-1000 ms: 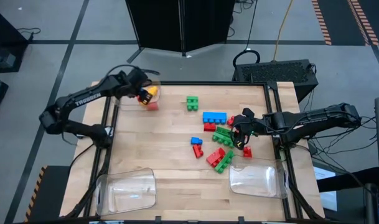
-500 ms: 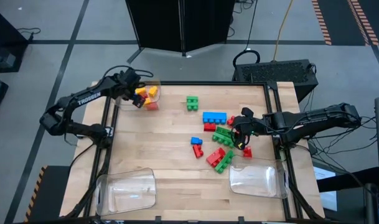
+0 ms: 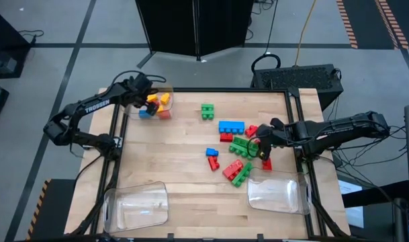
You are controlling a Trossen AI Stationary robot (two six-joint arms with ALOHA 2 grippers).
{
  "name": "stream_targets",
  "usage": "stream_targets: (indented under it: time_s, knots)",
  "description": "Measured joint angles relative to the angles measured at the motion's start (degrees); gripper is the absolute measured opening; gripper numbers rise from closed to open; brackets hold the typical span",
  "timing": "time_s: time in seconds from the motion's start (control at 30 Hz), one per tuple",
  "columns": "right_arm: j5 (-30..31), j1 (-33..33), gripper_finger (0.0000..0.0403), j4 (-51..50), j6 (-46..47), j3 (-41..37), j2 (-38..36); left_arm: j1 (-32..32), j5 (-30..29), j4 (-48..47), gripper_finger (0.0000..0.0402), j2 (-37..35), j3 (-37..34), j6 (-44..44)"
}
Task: Sort blocks by size
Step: Put the four-stud blue game piece into the bottom left transparent bin
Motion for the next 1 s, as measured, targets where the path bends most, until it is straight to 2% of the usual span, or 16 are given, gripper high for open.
stream_targets:
  time_s: [0.17, 0.33, 0.5, 0.7, 0.87, 1.0]
  knots:
    - [0.90, -1.00, 0.0173, -2.99, 5.79, 0.00, 0.00, -1.37, -0.08, 3.46, 0.0345, 0.00, 0.00, -1.89]
    - [-0.81, -3.64, 0.0173, -1.04, 7.45, 0.00, 2.43, -5.54, 0.45, 6.26, 0.0345, 0.00, 0.00, -2.59]
    - [-6.85, -6.79, 0.0173, 5.75, 0.04, 0.00, 10.12, -11.90, 1.13, 10.40, 0.0345, 0.00, 0.00, -2.59]
    - [-6.88, -9.09, 0.0173, 10.09, -6.13, 1.76, 18.03, -20.23, 1.24, 16.23, 0.0345, 0.00, 0.00, -3.58]
    - [-5.10, -9.20, 0.0173, 16.24, -11.79, 4.14, 20.29, -26.81, -0.22, 22.61, 0.0345, 0.00, 0.00, 2.55]
    - [-5.54, -10.56, 0.0173, 20.76, -14.73, 6.34, 21.48, -30.52, -0.61, 27.72, 0.0345, 0.00, 0.02, 3.66]
